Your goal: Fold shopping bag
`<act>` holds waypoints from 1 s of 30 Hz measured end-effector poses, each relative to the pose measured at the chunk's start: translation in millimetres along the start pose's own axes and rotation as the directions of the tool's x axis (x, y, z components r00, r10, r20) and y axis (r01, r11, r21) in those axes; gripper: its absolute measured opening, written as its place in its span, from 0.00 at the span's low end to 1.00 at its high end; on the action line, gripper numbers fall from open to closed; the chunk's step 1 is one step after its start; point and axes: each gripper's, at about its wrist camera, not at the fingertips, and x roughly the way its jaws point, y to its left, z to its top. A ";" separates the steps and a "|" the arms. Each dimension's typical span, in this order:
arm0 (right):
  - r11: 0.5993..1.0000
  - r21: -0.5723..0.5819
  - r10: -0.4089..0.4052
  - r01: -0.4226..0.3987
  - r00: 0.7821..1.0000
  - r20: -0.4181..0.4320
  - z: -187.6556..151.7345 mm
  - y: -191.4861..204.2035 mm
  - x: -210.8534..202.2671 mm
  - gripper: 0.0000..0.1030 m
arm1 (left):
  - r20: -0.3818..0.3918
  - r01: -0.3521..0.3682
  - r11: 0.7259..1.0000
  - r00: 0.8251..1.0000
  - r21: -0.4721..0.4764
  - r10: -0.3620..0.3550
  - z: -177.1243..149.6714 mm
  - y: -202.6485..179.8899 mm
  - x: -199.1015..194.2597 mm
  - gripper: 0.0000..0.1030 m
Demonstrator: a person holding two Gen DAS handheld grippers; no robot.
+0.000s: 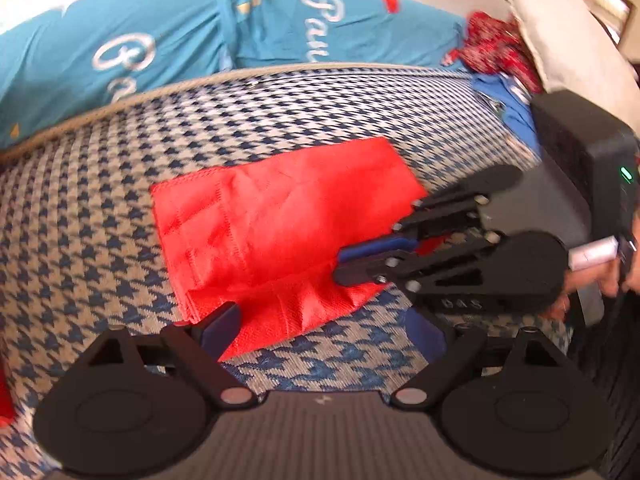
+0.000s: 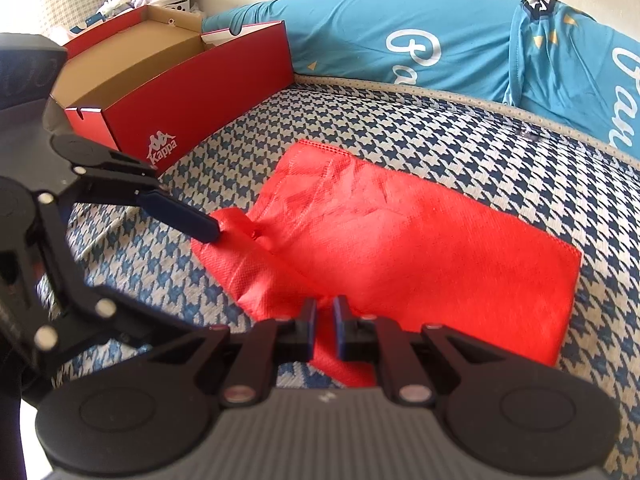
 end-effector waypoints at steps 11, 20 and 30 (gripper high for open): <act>1.000 0.000 -0.001 0.001 1.000 0.003 -0.5 -0.1 -1.1 0.07 | -0.114 0.020 0.955 0.993 0.294 0.014 20.2 1.0 16.9 0.87; 1.000 -0.003 -0.002 0.002 1.000 0.004 -1.0 0.3 -1.5 0.07 | -0.266 0.161 0.911 0.962 0.379 -0.059 33.6 18.0 42.6 0.79; 1.000 -0.012 0.003 -0.003 1.000 0.003 -0.2 2.2 0.0 0.07 | -0.337 0.328 0.922 0.908 0.204 -0.248 44.3 54.8 41.3 0.50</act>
